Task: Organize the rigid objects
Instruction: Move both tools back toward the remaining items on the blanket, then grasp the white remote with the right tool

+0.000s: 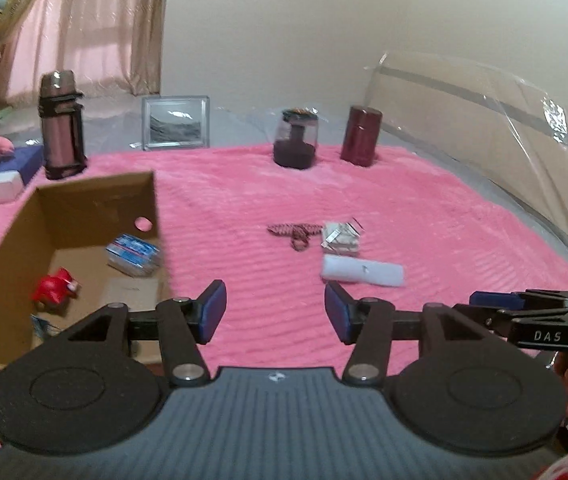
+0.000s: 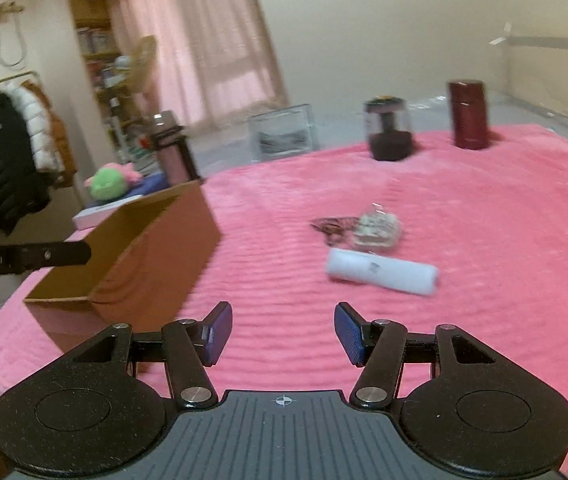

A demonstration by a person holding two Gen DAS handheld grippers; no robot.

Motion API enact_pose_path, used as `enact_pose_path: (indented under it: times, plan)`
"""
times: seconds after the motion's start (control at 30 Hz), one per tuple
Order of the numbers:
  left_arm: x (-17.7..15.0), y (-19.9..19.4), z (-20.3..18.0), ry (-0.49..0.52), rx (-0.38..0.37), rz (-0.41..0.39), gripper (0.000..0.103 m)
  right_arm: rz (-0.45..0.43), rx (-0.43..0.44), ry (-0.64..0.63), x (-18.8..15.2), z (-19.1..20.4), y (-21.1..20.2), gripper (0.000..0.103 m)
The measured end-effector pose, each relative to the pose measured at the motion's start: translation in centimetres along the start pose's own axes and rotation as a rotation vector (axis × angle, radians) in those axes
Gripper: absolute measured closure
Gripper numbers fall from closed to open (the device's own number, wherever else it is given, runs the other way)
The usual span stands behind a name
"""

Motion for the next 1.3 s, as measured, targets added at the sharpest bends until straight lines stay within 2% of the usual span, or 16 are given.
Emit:
enact_pose_path:
  times: [0.2, 0.4, 0.57, 0.73, 0.93, 1.3]
  plan:
    - [-2.1, 2.1, -3.1, 0.032, -0.025, 0.053, 0.054, -0.012, -0.052, 0.014, -0.8, -2.3, -1.6, 0.049]
    - [-2.9, 3.9, -5.2, 0.076, -0.033, 0.078, 0.052, -0.009, -0.094, -0.054, -0.9, -3.7, -1.7, 0.049]
    - [-2.5, 5.5, -6.4, 0.097, -0.038, 0.062, 0.046, 0.016, -0.089, -0.16, -0.8, -4.4, -0.6, 0.049]
    - [-2.1, 8.1, -7.4, 0.107, -0.029, 0.066, 0.045, 0.062, -0.088, -0.261, -0.5, -6.1, 1.6, 0.049]
    - [-2.1, 12.2, -7.9, 0.117, -0.004, 0.104, 0.045, 0.113, -0.072, -0.308, 0.4, -8.9, 5.2, 0.049]
    - [-2.2, 18.7, -7.6, 0.102, 0.011, 0.15, 0.042, 0.264, -0.015, -0.57, 0.3, -10.7, 13.6, 0.049]
Point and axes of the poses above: each gripper's, at about its wrist camera, not at the fingertips, and y roughly the way its jaws point, z to its left, x to its top, the point moved 7 cm from there along y, roughly the way its jaws point, and after that the axes turned 11 degrees about x, right-handed, at the moved point
